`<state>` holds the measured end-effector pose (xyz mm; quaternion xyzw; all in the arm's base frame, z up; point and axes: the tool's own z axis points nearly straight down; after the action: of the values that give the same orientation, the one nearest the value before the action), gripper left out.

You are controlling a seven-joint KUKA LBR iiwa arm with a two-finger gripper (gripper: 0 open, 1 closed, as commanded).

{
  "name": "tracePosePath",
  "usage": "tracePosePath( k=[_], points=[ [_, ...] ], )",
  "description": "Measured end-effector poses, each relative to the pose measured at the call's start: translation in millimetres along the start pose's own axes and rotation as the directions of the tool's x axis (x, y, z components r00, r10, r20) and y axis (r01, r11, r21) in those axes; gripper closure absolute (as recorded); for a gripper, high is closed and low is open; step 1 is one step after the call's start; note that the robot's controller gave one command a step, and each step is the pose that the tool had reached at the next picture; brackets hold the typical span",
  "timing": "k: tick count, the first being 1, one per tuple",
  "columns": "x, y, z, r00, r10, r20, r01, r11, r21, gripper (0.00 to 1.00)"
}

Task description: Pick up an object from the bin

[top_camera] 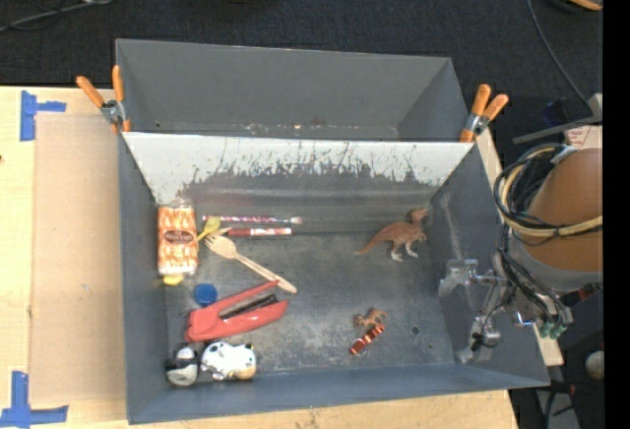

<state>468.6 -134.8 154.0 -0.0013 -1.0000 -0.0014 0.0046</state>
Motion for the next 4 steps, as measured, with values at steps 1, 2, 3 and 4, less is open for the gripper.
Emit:
tracePosePath(
  k=[1, 2, 3, 4],
  points=[
    [-2.6, 0.9, -3.2, 1.000, -0.004, 0.008, 0.004, 1.000, 0.002, 0.00],
    [-67.3, 69.9, 50.5, 0.998, -0.061, 0.012, 0.061, 0.998, 0.003, 0.00],
    [-79.8, 93.1, 82.8, 0.997, -0.075, 0.016, 0.075, 0.997, 0.004, 0.00],
    [-77.4, 147.7, 75.3, 1.000, -0.006, 0.013, 0.006, 1.000, 0.004, 0.00]
  ],
)
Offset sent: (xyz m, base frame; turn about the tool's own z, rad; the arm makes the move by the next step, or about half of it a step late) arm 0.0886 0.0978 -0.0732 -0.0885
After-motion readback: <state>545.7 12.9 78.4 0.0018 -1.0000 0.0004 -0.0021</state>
